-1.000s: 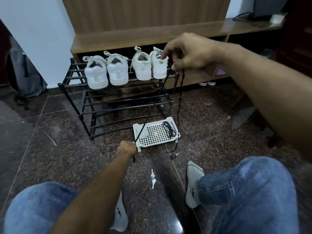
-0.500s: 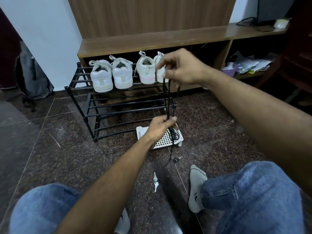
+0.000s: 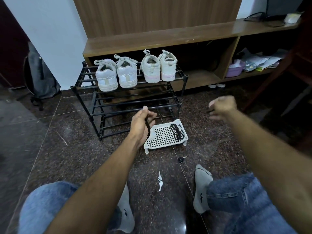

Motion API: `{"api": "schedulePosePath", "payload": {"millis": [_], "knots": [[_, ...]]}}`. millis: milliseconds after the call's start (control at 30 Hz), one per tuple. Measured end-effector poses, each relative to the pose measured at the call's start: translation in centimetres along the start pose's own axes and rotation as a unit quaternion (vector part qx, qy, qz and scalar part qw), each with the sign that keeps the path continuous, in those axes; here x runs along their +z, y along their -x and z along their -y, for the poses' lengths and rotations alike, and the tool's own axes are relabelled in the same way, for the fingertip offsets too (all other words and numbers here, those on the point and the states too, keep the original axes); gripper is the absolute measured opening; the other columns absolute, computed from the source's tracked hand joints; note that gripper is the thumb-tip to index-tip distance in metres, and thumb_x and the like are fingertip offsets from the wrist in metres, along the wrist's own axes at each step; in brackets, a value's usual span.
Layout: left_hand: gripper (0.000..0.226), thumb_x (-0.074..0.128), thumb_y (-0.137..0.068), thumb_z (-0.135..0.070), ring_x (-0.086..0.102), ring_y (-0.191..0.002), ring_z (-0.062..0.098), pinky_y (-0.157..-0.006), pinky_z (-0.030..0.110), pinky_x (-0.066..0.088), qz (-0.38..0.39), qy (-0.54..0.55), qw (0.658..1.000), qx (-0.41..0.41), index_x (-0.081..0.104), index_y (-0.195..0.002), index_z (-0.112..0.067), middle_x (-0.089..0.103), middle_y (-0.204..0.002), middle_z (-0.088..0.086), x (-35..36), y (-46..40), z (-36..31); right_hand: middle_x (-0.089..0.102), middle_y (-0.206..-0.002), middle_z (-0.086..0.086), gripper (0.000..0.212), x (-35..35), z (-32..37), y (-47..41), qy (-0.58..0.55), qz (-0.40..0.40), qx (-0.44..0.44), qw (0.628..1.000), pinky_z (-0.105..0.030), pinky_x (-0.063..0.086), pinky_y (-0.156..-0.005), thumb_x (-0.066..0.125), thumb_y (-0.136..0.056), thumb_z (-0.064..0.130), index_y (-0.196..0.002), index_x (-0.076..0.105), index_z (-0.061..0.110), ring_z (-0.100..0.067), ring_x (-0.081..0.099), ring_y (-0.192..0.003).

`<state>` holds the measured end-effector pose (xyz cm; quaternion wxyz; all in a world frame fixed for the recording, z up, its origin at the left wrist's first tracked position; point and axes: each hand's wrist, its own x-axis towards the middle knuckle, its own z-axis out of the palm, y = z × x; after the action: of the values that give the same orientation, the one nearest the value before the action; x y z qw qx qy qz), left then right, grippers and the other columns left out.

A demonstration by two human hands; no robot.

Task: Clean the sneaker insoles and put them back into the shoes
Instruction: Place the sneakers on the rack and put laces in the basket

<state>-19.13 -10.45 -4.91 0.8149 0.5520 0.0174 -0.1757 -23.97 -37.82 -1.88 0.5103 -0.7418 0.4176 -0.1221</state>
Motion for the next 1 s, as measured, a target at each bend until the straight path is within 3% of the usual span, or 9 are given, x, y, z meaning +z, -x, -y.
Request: {"api": "schedulePosePath", "payload": {"millis": [133,233,333,400,500,633,733,800,1000], "knots": [[0.030,0.050,-0.100,-0.021,0.063,-0.099,0.017,-0.101,0.040,0.044,-0.006,0.047,0.999,0.008,0.054,-0.071,-0.014,0.069,-0.098,0.004,1.2,-0.4,-1.2,0.070,-0.108,-0.004,0.016,4.4,-3.6,3.8,0.030,0.049,-0.035,0.998,-0.034,0.056,-0.083,0.068,-0.084,0.005,-0.088,0.071,0.020,-0.020,0.064,-0.092],[0.019,0.056,-0.097,-0.020,0.062,-0.110,0.020,-0.104,0.041,0.044,-0.015,0.056,0.998,0.027,0.062,-0.085,-0.006,0.070,-0.096,0.005,2.3,-0.7,-1.6,0.057,-0.133,-0.001,0.049,6.4,-3.1,7.1,-0.046,0.194,-0.118,0.973,-0.032,0.040,-0.107,0.061,-0.085,-0.007,-0.129,0.059,0.014,-0.016,0.052,-0.122],[0.020,0.054,-0.097,-0.019,0.063,-0.111,0.022,-0.096,0.036,0.046,-0.013,0.077,0.996,0.042,0.062,-0.095,0.000,0.070,-0.095,0.007,3.5,-0.4,-2.5,0.052,-0.139,0.001,0.069,8.5,-1.1,9.6,-0.120,0.322,-0.190,0.920,-0.034,0.040,-0.108,0.058,-0.081,-0.012,-0.142,0.045,0.016,-0.012,0.046,-0.129],[0.017,0.054,-0.097,-0.017,0.066,-0.103,0.022,-0.094,0.036,0.051,-0.010,0.102,0.994,0.041,0.061,-0.090,-0.004,0.069,-0.105,0.013,4.2,0.1,-3.2,0.061,-0.123,0.004,0.069,9.9,0.0,10.7,-0.145,0.376,-0.207,0.891,-0.029,0.047,-0.100,0.061,-0.076,-0.014,-0.135,0.048,0.019,-0.009,0.055,-0.118],[0.010,0.054,-0.097,-0.016,0.069,-0.092,0.021,-0.088,0.036,0.054,0.000,0.124,0.991,0.056,0.062,-0.096,-0.010,0.070,-0.100,0.011,4.4,0.6,-4.2,0.067,-0.088,0.004,0.039,11.5,0.7,11.8,-0.126,0.391,-0.220,0.885,-0.023,0.050,-0.080,0.066,-0.078,-0.008,-0.105,0.061,0.019,-0.005,0.062,-0.085],[0.009,0.056,-0.094,-0.015,0.069,-0.085,0.018,-0.074,0.031,0.056,-0.046,0.147,0.985,0.074,0.062,-0.098,-0.010,0.071,-0.090,0.007,2.5,0.5,-5.2,0.066,-0.080,-0.011,0.008,11.2,0.0,11.8,-0.203,0.366,-0.163,0.894,-0.026,0.049,-0.075,0.059,-0.093,0.009,-0.091,0.067,0.007,-0.013,0.062,-0.071],[0.011,0.058,-0.092,-0.017,0.065,-0.080,0.017,-0.075,0.033,0.055,-0.127,0.137,0.981,0.045,0.062,-0.081,-0.017,0.067,-0.084,0.003,0.9,0.5,-4.4,0.068,-0.088,-0.008,0.016,10.1,-0.2,11.0,-0.340,0.366,-0.095,0.861,-0.030,0.048,-0.081,0.052,-0.097,0.014,-0.086,0.063,0.011,-0.017,0.064,-0.084],[0.008,0.058,-0.092,-0.019,0.067,-0.085,0.017,-0.080,0.035,0.053,-0.157,0.083,0.984,0.012,0.063,-0.086,-0.017,0.068,-0.088,0.003,0.2,0.6,-2.6,0.068,-0.093,-0.004,0.018,9.9,0.0,10.4,-0.383,0.344,-0.083,0.853,-0.035,0.044,-0.089,0.052,-0.098,0.017,-0.082,0.061,0.014,-0.018,0.063,-0.095],[0.008,0.060,-0.089,-0.020,0.063,-0.089,0.017,-0.080,0.037,0.048,-0.098,-0.059,0.988,-0.100,0.067,-0.088,-0.019,0.071,-0.090,0.000,0.8,2.2,3.4,0.067,-0.105,-0.014,0.029,9.8,1.1,10.2,-0.536,0.314,-0.019,0.784,-0.041,0.046,-0.093,0.041,-0.102,0.024,-0.079,0.055,0.013,-0.028,0.064,-0.103]]}}
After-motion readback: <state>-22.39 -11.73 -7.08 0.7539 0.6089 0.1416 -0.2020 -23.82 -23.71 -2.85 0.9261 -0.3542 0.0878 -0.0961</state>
